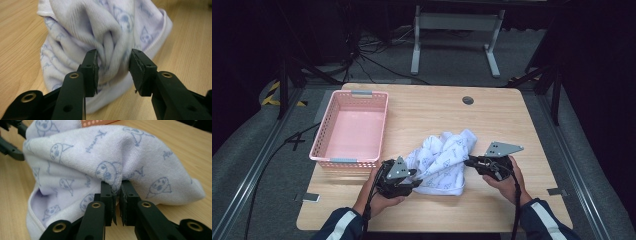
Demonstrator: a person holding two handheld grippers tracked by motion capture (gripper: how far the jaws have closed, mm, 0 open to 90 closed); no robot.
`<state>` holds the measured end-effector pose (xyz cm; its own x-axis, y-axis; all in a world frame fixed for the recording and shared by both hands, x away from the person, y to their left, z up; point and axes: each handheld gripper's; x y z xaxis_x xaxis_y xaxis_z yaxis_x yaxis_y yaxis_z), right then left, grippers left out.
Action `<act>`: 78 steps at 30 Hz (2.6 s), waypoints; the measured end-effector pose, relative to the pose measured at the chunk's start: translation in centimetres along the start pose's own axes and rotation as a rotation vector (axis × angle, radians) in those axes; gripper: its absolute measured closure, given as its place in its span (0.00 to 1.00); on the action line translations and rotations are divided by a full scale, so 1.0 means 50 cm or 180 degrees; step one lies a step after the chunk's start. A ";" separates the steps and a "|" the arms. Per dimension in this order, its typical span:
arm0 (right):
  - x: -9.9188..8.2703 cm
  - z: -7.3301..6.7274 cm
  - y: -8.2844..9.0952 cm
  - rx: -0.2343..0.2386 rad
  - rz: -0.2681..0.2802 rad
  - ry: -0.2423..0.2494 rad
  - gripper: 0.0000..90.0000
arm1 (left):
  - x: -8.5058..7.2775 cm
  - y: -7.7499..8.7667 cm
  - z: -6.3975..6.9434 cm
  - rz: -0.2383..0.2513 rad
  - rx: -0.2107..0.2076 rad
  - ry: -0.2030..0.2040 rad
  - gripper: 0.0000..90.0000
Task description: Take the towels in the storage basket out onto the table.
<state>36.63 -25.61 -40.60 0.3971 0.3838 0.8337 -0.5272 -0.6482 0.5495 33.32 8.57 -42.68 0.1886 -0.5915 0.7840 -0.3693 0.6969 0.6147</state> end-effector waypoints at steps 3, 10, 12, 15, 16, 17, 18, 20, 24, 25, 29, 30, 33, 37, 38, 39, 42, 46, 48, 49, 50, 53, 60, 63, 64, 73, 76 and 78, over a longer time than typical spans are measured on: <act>0.000 0.012 0.013 -0.0106 0.0049 -0.0057 0.91 | -0.004 -0.002 -0.004 -0.0016 0.0022 0.0044 0.59; -0.020 0.049 0.014 -0.0363 -0.0099 -0.0237 0.84 | -0.007 -0.036 -0.003 -0.0229 0.0101 0.0051 0.52; -0.026 0.056 0.008 -0.0462 -0.0174 -0.0289 0.72 | -0.005 -0.042 -0.004 -0.0241 0.0132 0.0059 0.51; -0.030 0.061 0.006 -0.0491 -0.0252 -0.0323 0.58 | -0.003 -0.053 -0.012 -0.0217 0.0219 0.0086 0.49; -0.032 0.062 0.006 -0.0512 -0.0263 -0.0329 0.56 | -0.002 -0.057 -0.015 -0.0216 0.0234 0.0103 0.49; -0.033 0.064 0.008 -0.0457 -0.0225 -0.0356 0.54 | -0.001 -0.060 -0.016 -0.0226 0.0260 0.0112 0.49; -0.034 0.065 0.009 -0.0395 -0.0196 -0.0394 0.49 | -0.001 -0.067 -0.021 -0.0261 0.0281 0.0113 0.49; -0.038 0.065 0.007 -0.0361 -0.0174 -0.0448 0.44 | -0.003 -0.081 -0.029 -0.0341 0.0329 0.0114 0.49; -0.053 0.056 -0.010 -0.0258 -0.0282 -0.0424 0.39 | -0.010 -0.101 -0.041 -0.0453 0.0226 0.0184 0.56; -0.053 0.056 -0.010 -0.0258 -0.0282 -0.0424 0.39 | -0.010 -0.101 -0.041 -0.0453 0.0226 0.0184 0.61; -0.062 0.048 -0.028 -0.0245 -0.0370 -0.0454 0.37 | -0.008 -0.108 -0.037 -0.0542 0.0179 0.0066 0.68; -0.064 0.048 -0.030 -0.0239 -0.0373 -0.0467 0.38 | -0.008 -0.108 -0.037 -0.0529 0.0161 0.0067 0.69; -0.069 0.042 -0.040 -0.0167 -0.0454 -0.0372 0.59 | -0.008 -0.106 -0.034 -0.0555 0.0127 0.0035 0.76; -0.063 0.030 -0.039 -0.0241 -0.0468 -0.0200 0.85 | -0.008 -0.104 -0.033 -0.0527 0.0073 0.0052 0.82; -0.060 0.028 -0.035 -0.0290 -0.0442 -0.0147 0.87 | -0.008 -0.102 -0.034 -0.0521 0.0024 0.0057 0.85; -0.056 0.027 -0.029 -0.0317 -0.0411 -0.0120 0.88 | -0.007 -0.100 -0.034 -0.0534 -0.0012 0.0046 0.88; -0.046 0.031 -0.002 -0.0355 -0.0226 -0.0166 0.89 | -0.004 -0.096 -0.027 -0.0495 -0.0061 0.0013 0.94; -0.039 0.040 0.031 -0.0459 -0.0075 -0.0269 0.89 | 0.003 -0.092 -0.013 -0.0450 -0.0160 -0.0059 0.95; -0.037 0.041 0.044 -0.0534 -0.0045 -0.0284 0.89 | 0.006 -0.092 -0.003 -0.0452 -0.0241 -0.0097 0.95; -0.040 0.045 0.052 -0.0539 -0.0079 -0.0345 0.89 | 0.006 -0.090 0.005 -0.0466 -0.0293 -0.0111 0.95; -0.040 0.045 0.052 -0.0539 -0.0079 -0.0345 0.89 | 0.006 -0.090 0.005 -0.0466 -0.0293 -0.0111 0.95; -0.049 0.054 0.062 -0.0627 -0.0182 -0.0421 0.88 | 0.010 -0.080 0.015 -0.0425 -0.0303 -0.0134 0.92; -0.085 0.076 0.074 -0.0710 -0.0352 -0.0588 0.63 | 0.032 -0.089 -0.013 -0.0253 0.0218 0.0246 0.56; -0.085 0.075 0.078 -0.0832 -0.0352 -0.0598 0.59 | 0.045 -0.103 -0.025 -0.0239 0.0338 0.0201 0.53; -0.086 0.077 0.082 -0.0795 -0.0321 -0.0564 0.58 | 0.050 -0.109 -0.032 -0.0185 0.0387 0.0218 0.50; -0.097 0.090 0.059 -0.0683 -0.0253 -0.0663 0.48 | 0.065 -0.189 -0.098 -0.0323 0.0248 0.0485 0.47; -0.102 0.091 0.043 -0.0617 -0.0350 -0.0643 0.58 | 0.064 -0.199 -0.099 -0.0331 0.0074 0.0436 0.73; -0.104 0.086 0.039 -0.0623 -0.0383 -0.0598 0.73 | 0.066 -0.198 -0.097 -0.0361 0.0069 0.0358 0.88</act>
<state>36.77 -31.68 -44.11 0.5878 0.3100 0.7473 -0.5957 -0.4591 0.6590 42.01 1.69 -45.74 0.3305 -0.6159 0.7152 -0.3591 0.6187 0.6988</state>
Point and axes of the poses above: each handheld gripper's, and its own axes: y roughly backward along the jaws, x roughly out of its top, z roughly to its right, and after that the axes turned 6 degrees about -y, right-handed
